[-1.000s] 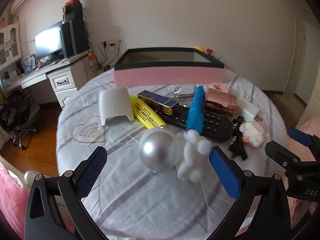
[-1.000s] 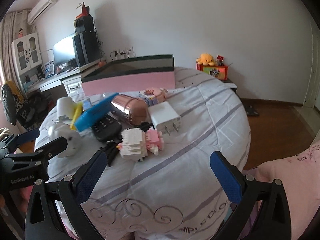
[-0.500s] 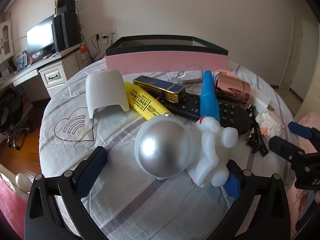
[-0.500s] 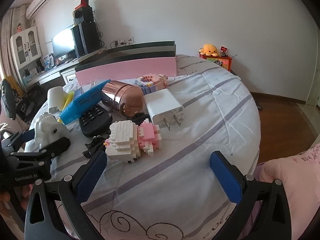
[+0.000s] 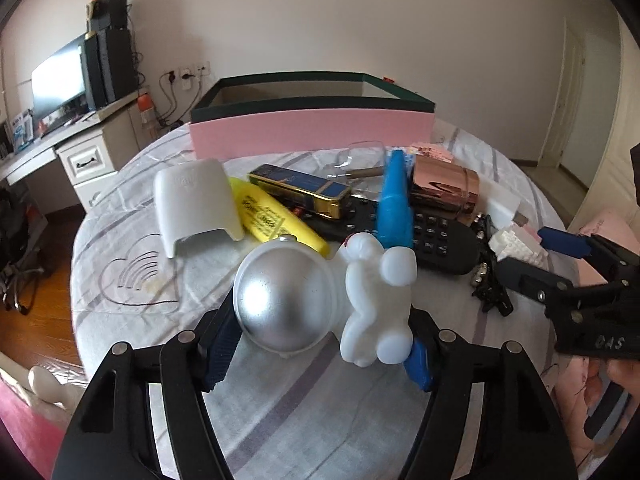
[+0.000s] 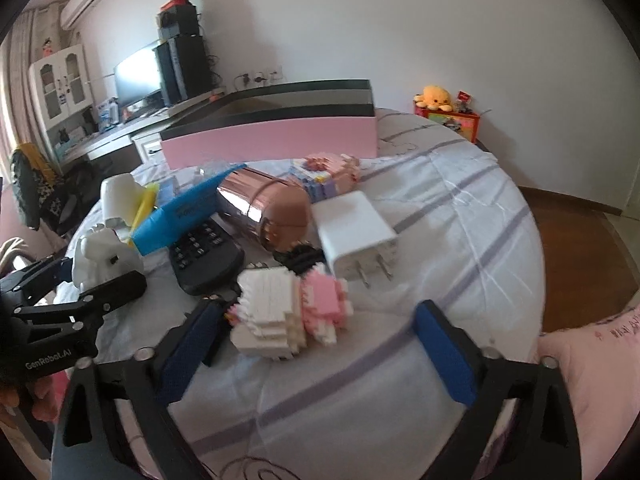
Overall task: Organize rigid objects
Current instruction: 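Grasp the silver astronaut figure with the left tool while the right tool grasps the pink block figure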
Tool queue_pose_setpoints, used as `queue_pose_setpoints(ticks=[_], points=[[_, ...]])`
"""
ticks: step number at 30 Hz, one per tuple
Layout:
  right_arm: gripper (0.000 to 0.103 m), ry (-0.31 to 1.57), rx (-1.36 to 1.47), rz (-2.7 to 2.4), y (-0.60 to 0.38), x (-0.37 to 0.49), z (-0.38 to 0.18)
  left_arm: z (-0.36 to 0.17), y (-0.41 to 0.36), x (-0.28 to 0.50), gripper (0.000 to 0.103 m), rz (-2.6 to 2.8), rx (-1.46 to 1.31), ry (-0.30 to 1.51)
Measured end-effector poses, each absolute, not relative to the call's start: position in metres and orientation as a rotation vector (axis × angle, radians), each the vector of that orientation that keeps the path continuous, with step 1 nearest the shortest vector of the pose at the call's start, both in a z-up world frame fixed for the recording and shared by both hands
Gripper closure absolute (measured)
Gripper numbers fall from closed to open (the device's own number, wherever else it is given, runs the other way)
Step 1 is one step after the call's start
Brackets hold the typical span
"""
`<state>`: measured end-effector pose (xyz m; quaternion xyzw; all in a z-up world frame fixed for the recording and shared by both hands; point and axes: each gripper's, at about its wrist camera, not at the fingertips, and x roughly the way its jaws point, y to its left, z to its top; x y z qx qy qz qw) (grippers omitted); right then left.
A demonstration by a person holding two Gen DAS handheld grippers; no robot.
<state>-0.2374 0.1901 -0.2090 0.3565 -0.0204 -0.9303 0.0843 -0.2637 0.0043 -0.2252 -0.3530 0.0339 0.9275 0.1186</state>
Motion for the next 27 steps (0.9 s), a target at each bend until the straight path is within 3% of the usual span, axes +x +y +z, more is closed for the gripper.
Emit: queue_pose_setpoints(ticks=[1,3,13,27], points=[[0.017,-0.060,1.065,-2.762,0.190,-0.240,-0.208,-0.224,0.004,-0.264,0.033,2.709,-1.032,0.098],[0.039,-0.070,1.063,-2.740,0.189,-0.243,-0.207,-0.221,0.000,-0.265,0.033,2.704,-1.036,0.080],[0.040,-0.064,1.075,-2.735,0.192,-0.234,-0.197,-0.197,-0.010,-0.257,0.033,2.726,-0.967,0.080],[0.039,0.020,0.845,-2.762,0.180,-0.273,-0.122,-0.138,-0.010,-0.304,0.033,2.750,-0.824,0.062]])
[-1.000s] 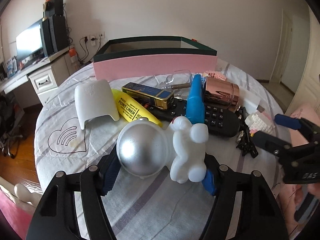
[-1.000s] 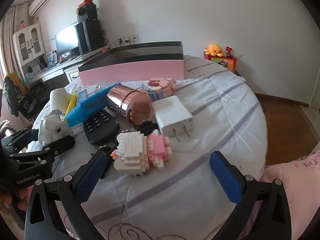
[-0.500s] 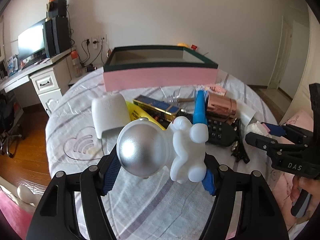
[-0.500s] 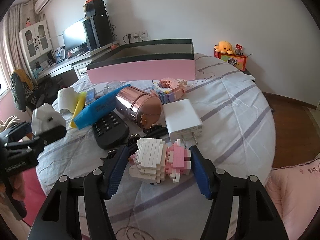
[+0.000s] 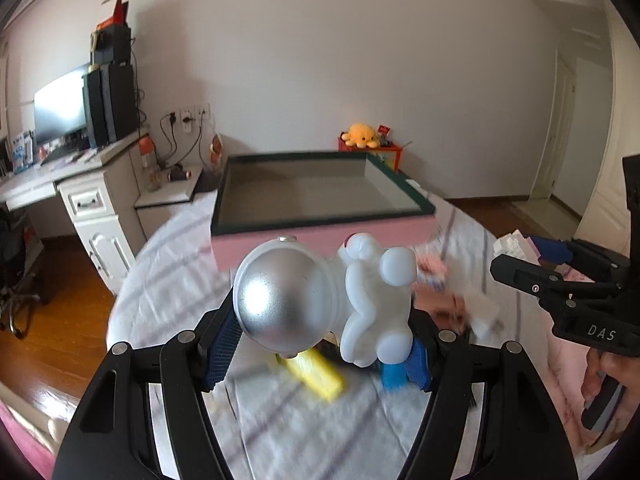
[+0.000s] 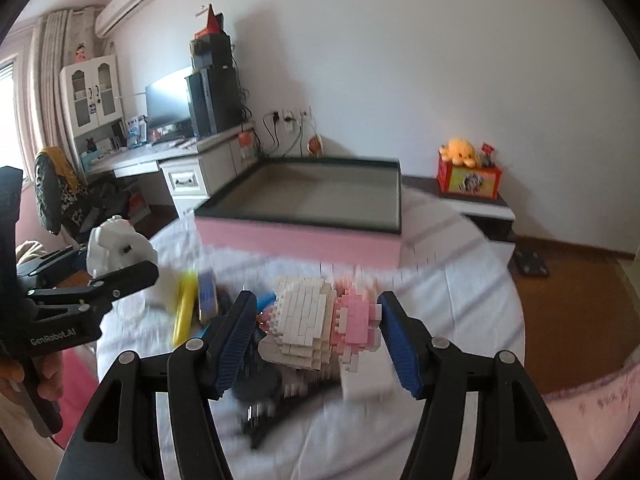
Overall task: Organize rigid objects
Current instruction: 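Grasp the silver astronaut figure with the left tool while the right tool grasps the pink block figure, then lower both figures into the pink box and open both tools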
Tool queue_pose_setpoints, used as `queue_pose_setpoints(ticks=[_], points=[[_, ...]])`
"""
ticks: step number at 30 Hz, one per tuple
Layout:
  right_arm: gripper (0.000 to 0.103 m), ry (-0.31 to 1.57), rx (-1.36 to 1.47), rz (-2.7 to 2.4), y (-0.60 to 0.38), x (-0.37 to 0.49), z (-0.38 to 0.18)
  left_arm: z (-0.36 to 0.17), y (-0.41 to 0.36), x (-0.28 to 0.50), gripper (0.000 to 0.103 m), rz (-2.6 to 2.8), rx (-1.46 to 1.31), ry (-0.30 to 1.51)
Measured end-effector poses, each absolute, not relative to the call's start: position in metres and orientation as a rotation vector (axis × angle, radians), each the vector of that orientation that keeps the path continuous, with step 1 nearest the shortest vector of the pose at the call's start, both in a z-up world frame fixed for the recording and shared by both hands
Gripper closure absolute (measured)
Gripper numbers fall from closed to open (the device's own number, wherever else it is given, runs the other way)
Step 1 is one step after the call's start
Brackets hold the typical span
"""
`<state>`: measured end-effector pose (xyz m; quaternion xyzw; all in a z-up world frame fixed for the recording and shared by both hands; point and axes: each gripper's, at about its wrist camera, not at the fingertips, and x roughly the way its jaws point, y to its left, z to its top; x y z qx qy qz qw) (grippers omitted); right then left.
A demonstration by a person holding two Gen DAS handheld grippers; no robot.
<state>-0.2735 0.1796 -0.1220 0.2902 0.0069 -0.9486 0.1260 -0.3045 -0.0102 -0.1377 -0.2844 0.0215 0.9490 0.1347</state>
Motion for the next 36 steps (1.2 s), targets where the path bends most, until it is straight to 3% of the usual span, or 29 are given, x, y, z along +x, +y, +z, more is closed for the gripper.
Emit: queue_pose_setpoints(ticks=[8,19,28,32,34,36], points=[[0.039,0.046,0.866,-2.719,0.164,-0.363,-0.105,-0.110,-0.005,-0.393,0.033,2.728,-0.827,0.030],[0.039,0.030,1.162,-2.621,0.151,-0.487,-0.155,-0.161,0.000,-0.523,0.033,2.680,-1.156,0.072],[0.039,0.029,1.295,-2.565,0.148,-0.512,-0.182,-0.183,0.000,-0.546,0.033,2.607,-1.331,0.027],[0.037,0.002,1.297,-2.580,0.150,-0.510,-0.182,-0.182,-0.005,-0.543,0.016,2.614,-1.337,0.008],[0.030,-0.019,1.267,-2.599,0.155,-0.504,-0.175,-0.173,-0.011,-0.537,0.012,2.634,-1.295,-0.014],[0.022,-0.033,1.245,-2.616,0.159,-0.498,-0.166,-0.163,-0.016,-0.528,0.002,2.664,-1.270,-0.032]])
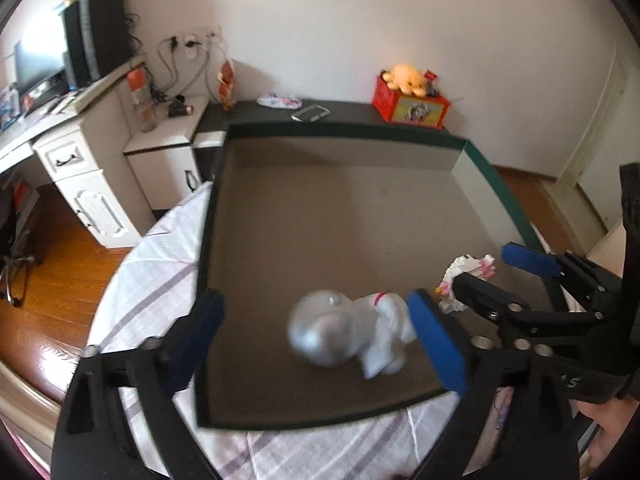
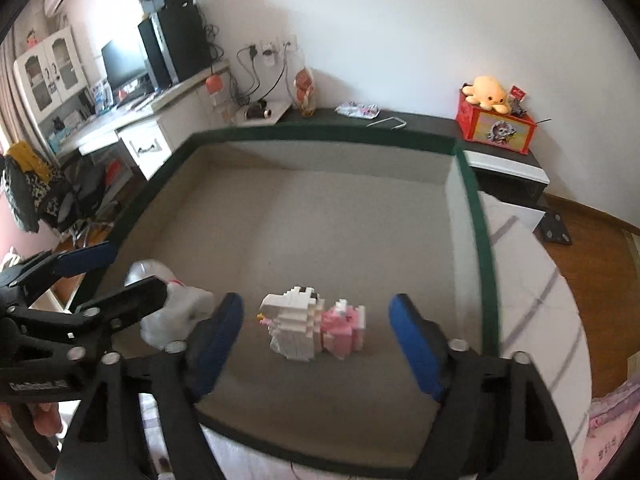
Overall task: Organize rigid objects
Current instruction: 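Lower both figures into the pink box and open both tools, then withdraw both tools from the box back over the bed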
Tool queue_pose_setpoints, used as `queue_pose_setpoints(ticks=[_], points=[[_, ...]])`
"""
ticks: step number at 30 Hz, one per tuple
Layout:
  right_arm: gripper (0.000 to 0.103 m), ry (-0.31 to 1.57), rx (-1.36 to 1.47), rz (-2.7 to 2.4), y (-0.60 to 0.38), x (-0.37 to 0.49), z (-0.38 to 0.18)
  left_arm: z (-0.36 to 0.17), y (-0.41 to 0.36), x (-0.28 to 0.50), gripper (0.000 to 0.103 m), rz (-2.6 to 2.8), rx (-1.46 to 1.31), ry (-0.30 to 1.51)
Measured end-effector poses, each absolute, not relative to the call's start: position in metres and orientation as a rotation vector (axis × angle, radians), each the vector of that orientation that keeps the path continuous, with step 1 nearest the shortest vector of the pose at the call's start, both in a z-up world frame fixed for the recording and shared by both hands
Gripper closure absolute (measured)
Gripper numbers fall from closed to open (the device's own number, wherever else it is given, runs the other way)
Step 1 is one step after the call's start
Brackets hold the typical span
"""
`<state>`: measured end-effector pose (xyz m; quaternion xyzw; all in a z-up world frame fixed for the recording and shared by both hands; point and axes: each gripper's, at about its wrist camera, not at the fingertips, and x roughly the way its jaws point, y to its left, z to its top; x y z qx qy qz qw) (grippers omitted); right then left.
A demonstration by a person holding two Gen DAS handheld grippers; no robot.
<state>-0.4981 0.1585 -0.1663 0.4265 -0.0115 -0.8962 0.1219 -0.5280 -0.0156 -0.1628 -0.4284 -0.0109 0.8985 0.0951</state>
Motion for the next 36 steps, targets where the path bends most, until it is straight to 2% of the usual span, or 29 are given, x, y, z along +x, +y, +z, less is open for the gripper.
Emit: queue_pose_setpoints(ticks=[5,8,13,23,30,36], points=[[0.022,-0.049,1.116,-2.652,0.163,-0.467,-0.129,-0.127,-0.028,-0.482,0.001,2.761,-1.102,-0.018],[0.016,-0.044,1.035,-2.693,0.164,-0.442,-0.106,-0.107,-0.034,-0.443,0.000,2.824,-0.988,0.000],[0.015,-0.019,0.862,-2.774,0.166,-0.378,-0.072,-0.076,-0.046,-0.374,0.000,2.949,-0.798,-0.001],[0.015,-0.062,0.620,-2.824,0.165,-0.257,-0.048,-0.050,-0.058,-0.243,0.000,2.943,-0.552,-0.124],[0.015,0.084,0.497,-2.939,0.154,-0.198,-0.038,-0.039,-0.049,-0.189,0.000,3.096,-0.438,0.031],[0.015,0.078,0.477,-2.946,0.154,-0.174,-0.040,-0.041,-0.038,-0.169,0.000,3.043,-0.442,0.090]])
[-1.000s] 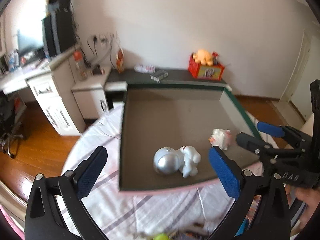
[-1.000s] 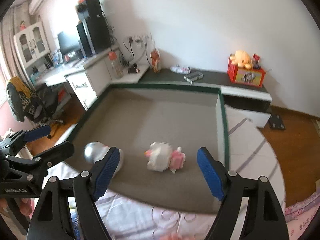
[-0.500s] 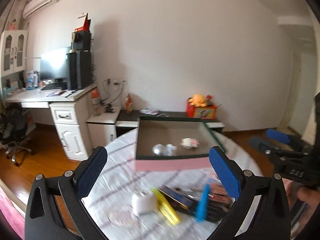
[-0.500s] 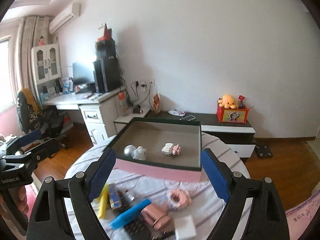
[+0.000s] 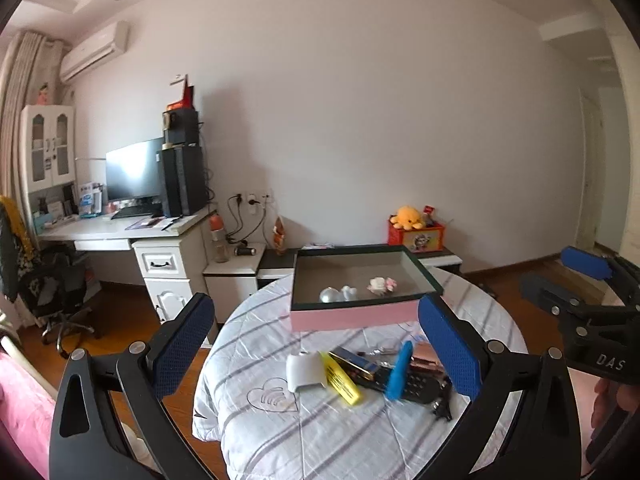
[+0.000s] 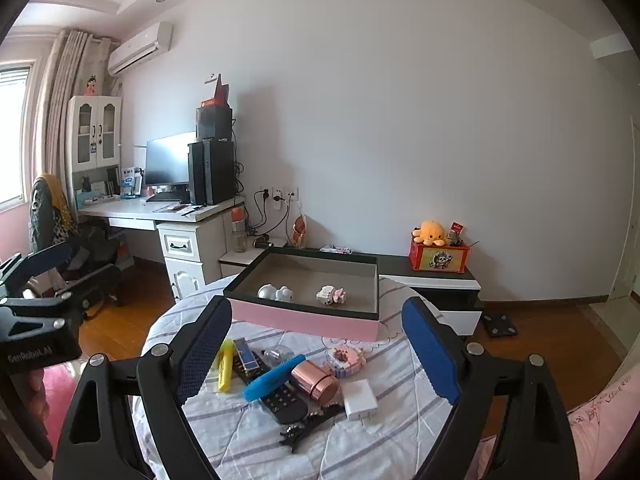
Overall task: Organize rigid objects
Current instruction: 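Withdraw both tools from the box back over the bed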
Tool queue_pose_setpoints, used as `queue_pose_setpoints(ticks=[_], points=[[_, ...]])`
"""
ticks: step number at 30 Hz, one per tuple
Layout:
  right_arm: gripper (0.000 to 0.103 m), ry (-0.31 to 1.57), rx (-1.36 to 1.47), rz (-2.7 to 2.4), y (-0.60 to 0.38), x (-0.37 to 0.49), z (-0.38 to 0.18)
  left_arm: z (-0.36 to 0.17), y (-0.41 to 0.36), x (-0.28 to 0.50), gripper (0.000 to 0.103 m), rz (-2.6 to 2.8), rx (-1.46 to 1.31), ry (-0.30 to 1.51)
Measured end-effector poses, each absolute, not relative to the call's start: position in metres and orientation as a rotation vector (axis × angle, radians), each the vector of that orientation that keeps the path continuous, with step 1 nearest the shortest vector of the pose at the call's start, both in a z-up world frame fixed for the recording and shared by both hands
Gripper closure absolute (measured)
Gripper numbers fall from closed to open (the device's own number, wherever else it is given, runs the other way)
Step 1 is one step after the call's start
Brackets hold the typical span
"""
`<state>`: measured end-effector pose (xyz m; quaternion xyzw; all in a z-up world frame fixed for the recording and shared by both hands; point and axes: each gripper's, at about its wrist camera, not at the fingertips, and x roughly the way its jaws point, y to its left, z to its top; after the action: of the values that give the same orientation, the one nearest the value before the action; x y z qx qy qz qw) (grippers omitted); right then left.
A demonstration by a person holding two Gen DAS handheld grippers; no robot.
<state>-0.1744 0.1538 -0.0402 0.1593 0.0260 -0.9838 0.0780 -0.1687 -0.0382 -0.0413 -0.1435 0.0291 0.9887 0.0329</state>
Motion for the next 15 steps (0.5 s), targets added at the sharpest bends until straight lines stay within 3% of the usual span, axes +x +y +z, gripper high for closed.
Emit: queue_pose_setpoints(ticks=[15], points=[[0.015,0.078,0.565,-2.965,0.164,-0.168,-0.062,-0.055,-0.043,-0.168,0.000,3.060,-0.515,0.124]])
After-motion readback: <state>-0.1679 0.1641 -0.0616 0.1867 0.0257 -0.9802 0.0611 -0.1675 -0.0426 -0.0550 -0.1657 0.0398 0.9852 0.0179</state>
